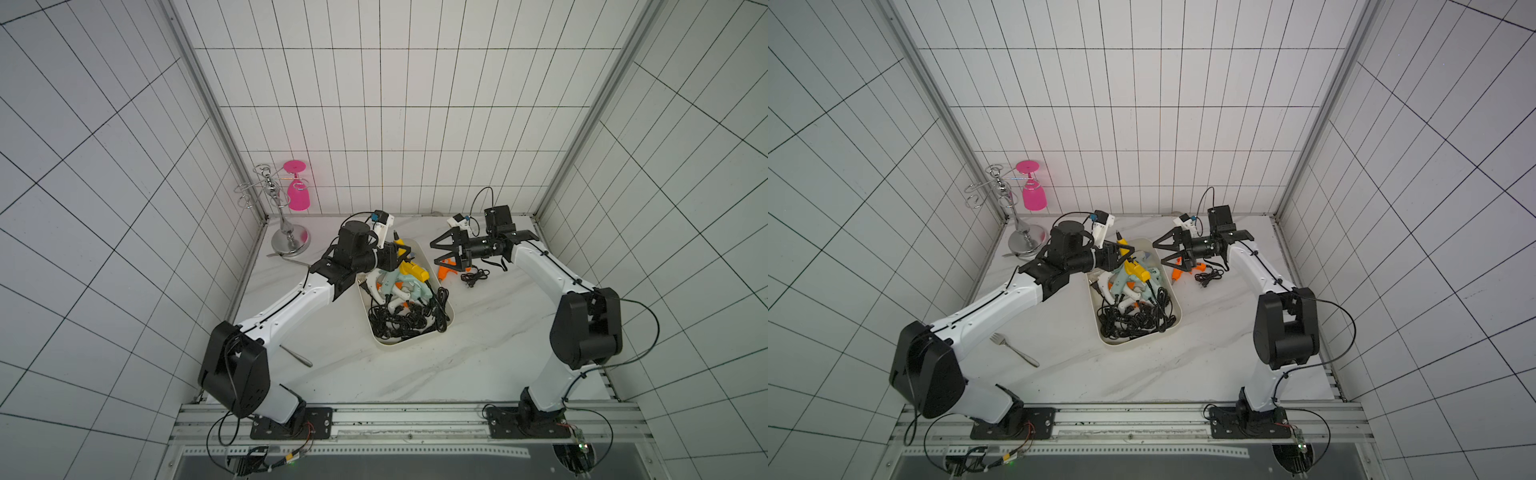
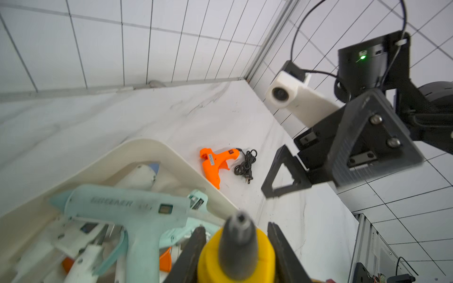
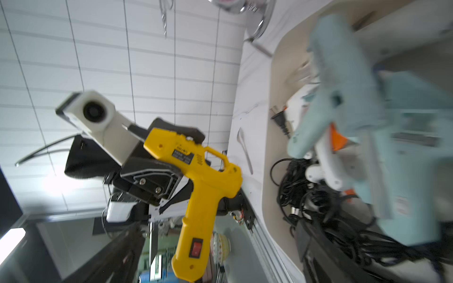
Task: Put the hot melt glue gun into the storage box
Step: Place the hot melt adhesive gun in the storage box.
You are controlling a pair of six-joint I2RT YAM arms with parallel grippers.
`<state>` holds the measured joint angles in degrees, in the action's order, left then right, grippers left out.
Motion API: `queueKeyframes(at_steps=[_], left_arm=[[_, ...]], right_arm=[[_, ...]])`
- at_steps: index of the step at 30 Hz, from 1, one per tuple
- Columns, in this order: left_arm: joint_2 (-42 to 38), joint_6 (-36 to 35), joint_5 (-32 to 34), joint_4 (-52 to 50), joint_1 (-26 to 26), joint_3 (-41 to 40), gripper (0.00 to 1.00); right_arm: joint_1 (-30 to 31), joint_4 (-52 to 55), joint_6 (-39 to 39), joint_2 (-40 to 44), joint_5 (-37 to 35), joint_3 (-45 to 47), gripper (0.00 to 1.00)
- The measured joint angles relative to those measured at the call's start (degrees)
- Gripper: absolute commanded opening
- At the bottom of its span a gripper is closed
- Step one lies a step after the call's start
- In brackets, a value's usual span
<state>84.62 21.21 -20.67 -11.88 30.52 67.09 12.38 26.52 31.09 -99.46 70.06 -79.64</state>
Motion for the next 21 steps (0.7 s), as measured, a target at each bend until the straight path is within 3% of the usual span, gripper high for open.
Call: queueKeyframes(at_steps=[5, 12, 21], left_arm=[[-0.94, 7.52, 5.11, -10.86, 0.52, -2.32, 0.11], [6.38, 18.29, 8.87, -20.83, 0.44, -2.49, 0.02], [11.87, 29.16, 11.52, -25.51, 0.68, -1.9, 0.0]], right_arm=[[-9.92, -0.59, 0.35, 3.67, -11.91, 4.48, 0.99], [-10.49, -0.15, -5.25, 9.25, -28.83, 6.62, 0.99], [-10.4, -0.07, -7.87, 9.14, -33.62, 10.8, 0.99]])
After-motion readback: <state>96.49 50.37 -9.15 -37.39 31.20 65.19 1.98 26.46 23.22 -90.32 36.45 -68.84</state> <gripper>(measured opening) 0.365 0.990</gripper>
